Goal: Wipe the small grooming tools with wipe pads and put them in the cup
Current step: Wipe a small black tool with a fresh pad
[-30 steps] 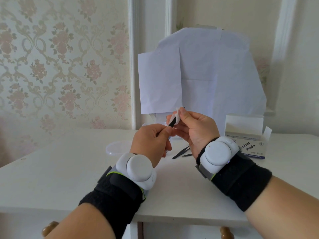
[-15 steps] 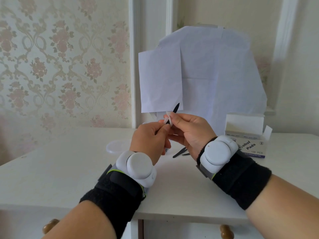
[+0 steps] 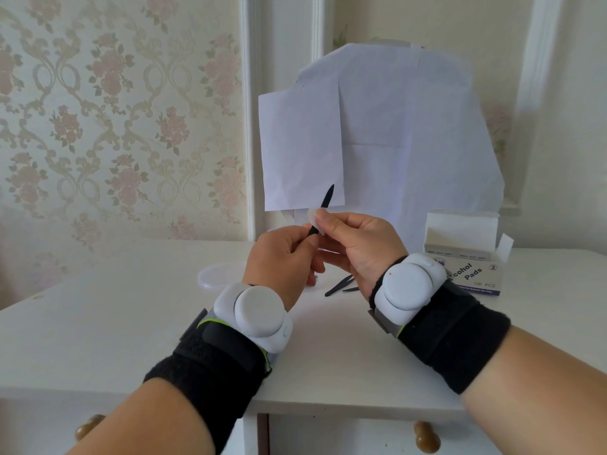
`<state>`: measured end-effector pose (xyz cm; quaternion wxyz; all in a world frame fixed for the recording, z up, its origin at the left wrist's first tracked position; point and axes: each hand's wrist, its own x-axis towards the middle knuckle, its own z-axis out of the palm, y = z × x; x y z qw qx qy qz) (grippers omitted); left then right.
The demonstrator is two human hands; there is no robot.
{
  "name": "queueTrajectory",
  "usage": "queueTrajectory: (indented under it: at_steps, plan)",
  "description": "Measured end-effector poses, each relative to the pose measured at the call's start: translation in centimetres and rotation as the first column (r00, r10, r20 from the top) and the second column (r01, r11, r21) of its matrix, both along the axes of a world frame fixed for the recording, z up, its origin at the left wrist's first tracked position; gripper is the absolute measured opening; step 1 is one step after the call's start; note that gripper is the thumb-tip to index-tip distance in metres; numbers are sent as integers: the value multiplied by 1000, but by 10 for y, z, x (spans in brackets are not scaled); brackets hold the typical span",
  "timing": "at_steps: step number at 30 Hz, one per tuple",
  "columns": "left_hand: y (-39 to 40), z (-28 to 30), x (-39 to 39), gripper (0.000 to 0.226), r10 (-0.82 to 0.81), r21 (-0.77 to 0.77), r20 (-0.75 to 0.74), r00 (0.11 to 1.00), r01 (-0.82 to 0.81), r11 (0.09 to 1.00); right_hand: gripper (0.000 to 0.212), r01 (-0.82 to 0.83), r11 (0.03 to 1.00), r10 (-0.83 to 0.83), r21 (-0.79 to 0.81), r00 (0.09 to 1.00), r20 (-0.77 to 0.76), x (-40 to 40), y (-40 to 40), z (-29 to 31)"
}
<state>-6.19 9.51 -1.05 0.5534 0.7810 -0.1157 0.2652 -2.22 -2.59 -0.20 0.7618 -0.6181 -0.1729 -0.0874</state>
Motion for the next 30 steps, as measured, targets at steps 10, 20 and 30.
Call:
queueTrajectory:
  at_steps: [10,20,30]
  plan:
    - [0,0,-1,35,11,-10,-9,1000,-12,1000,17,-5,998,14,-70,992,128,-3,-1,3]
    - [7,3,-1,10,178,-199,170,969,-143,970,19,173,924,-44,-340,934,356,-11,7,5]
    - [13,4,1,16,157,-323,116,981,-113,940,16,193,955,-126,-224,952,280,-6,-1,4]
